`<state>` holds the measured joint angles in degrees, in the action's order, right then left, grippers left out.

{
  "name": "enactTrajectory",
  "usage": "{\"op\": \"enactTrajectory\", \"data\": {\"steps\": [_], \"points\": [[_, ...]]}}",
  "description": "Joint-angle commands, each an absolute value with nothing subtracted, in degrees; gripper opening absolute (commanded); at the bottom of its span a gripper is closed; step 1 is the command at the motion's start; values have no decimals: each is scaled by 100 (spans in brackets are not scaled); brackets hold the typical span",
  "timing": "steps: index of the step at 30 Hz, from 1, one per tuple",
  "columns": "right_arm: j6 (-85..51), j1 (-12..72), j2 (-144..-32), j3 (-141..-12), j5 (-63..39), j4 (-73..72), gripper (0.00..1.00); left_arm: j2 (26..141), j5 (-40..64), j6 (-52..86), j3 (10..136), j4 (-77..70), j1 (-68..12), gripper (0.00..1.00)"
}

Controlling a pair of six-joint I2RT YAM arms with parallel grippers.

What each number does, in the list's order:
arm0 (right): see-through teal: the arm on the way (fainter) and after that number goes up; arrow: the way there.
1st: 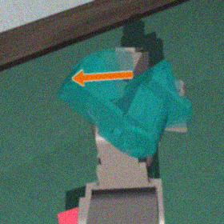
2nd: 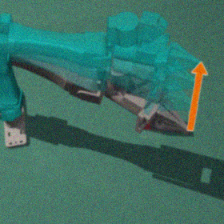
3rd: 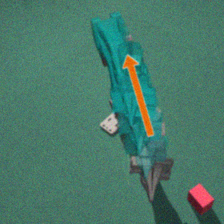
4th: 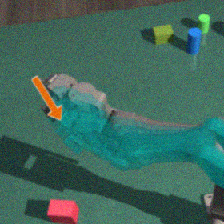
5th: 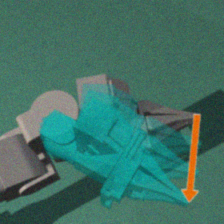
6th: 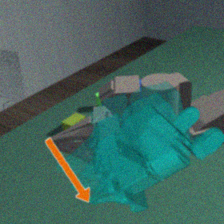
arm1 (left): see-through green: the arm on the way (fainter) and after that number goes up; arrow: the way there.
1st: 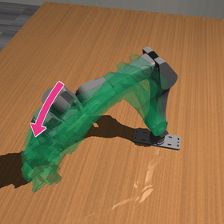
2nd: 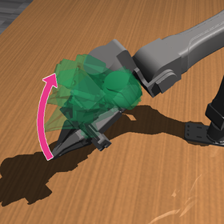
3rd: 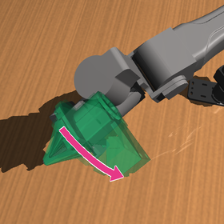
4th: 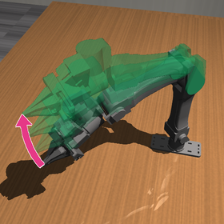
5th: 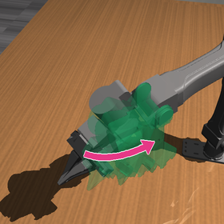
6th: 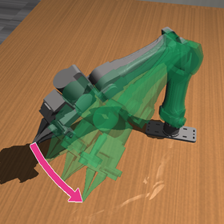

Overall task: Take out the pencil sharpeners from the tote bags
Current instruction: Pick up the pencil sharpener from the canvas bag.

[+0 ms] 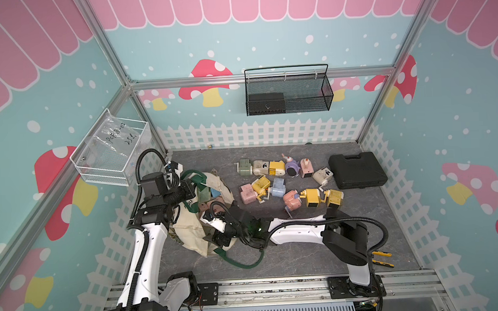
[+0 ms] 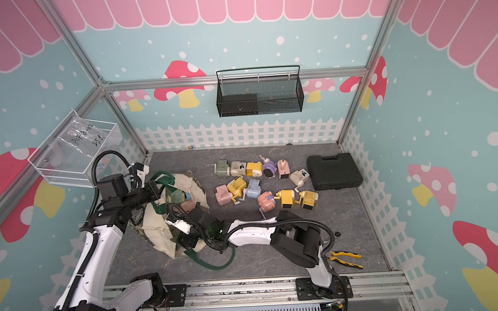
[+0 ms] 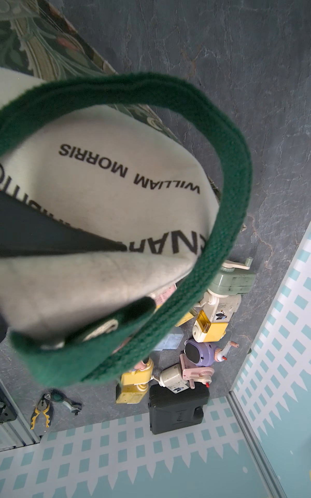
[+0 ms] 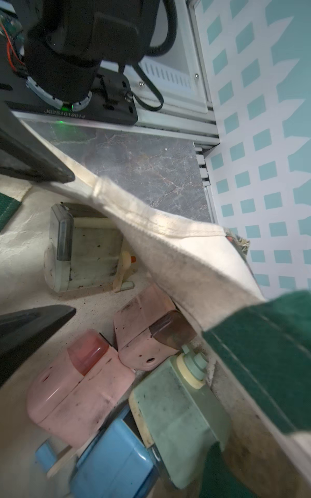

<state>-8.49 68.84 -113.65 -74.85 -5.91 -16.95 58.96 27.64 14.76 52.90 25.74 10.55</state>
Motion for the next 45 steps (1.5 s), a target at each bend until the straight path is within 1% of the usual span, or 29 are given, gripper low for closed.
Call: {"op": "enactTrajectory", "data": {"steps": [1, 6, 10, 14, 16, 18, 19, 25, 30, 36, 38, 41, 45], "points": [[-696, 6887, -11688, -7670, -355, -1636, 73, 5775, 2946, 1633, 5262, 2012, 1161, 0], [-711, 6878, -11909, -7750, -408, -1591, 73, 5739, 3074, 1775, 5186, 1847, 1200, 0], [-712, 6876, -11617, -7342, -503, -1879, 71, 5748, 3089, 1798, 5177, 1842, 1204, 0], [-517, 6873, -11016, -6793, -699, -2211, 79, 5756, 3111, 1808, 5168, 1829, 1204, 0], [-335, 6873, -10604, -6471, -709, -2393, 87, 5738, 3111, 1804, 5159, 1826, 1204, 0], [-166, 6866, -10364, -6178, -606, -2542, 92, 5709, 3095, 1810, 5150, 1830, 1204, 0], [-126, 6843, -10313, -6081, -518, -2587, 92, 5702, 3094, 1810, 5142, 1835, 1204, 0], [-170, 6805, -10712, -6603, -309, -2101, 77, 5704, 3158, 1828, 5150, 1810, 1209, 0], [-552, 6803, -11172, -7111, -302, -1794, 73, 5687, 3095, 1820, 5133, 1818, 1205, 0], [-874, 6808, -11624, -7552, -210, -1519, 71, 5687, 3138, 1836, 5150, 1806, 1206, 0], [-888, 6803, -11799, -7777, -377, -1410, 74, 5678, 3138, 1837, 5147, 1804, 1204, 0], [-979, 6812, -12030, -8106, -577, -1277, 84, 5669, 3129, 1838, 5133, 1805, 1207, 0], [-1057, 6840, -12268, -8437, -844, -1212, 92, 5668, 3137, 1841, 5133, 1802, 1213, 0]]}}
